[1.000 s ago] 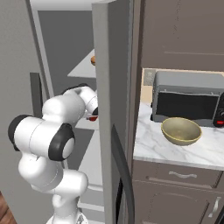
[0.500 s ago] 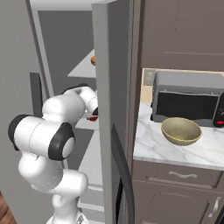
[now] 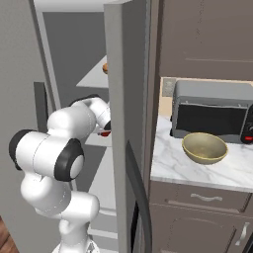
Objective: Take the cucumber, bell pepper, and tangerine from the freezer and place them in the bowl on the counter.
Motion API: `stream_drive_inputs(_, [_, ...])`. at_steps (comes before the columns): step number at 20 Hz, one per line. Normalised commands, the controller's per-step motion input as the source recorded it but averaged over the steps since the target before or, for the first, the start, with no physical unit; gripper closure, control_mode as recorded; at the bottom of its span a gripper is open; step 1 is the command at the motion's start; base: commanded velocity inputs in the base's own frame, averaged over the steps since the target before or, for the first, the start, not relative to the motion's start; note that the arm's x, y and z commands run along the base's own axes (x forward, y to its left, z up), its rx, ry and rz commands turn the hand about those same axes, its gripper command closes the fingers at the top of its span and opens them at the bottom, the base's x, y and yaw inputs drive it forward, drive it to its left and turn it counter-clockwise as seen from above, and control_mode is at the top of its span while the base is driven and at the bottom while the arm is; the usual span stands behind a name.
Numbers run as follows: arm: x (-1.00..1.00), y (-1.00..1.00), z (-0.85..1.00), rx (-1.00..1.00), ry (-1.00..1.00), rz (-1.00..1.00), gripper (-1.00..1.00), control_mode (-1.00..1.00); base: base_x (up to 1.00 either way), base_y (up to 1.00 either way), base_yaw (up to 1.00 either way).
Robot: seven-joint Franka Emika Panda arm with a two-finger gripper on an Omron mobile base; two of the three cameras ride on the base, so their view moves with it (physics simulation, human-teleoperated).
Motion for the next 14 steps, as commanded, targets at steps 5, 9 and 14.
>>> stream_drive_inputs(5, [0.0, 0.0, 0.0, 0.0, 0.0, 0.0, 1.0, -1.0, 0.0, 0.0, 0.0])
stream_drive_inputs(9, [0.0, 0.0, 0.0, 0.0, 0.0, 0.0, 1.0, -1.0, 0.0, 0.0, 0.0])
stream_drive_inputs(14, [0.0, 0.0, 0.0, 0.0, 0.0, 0.0, 1.0, -1.0, 0.0, 0.0, 0.0])
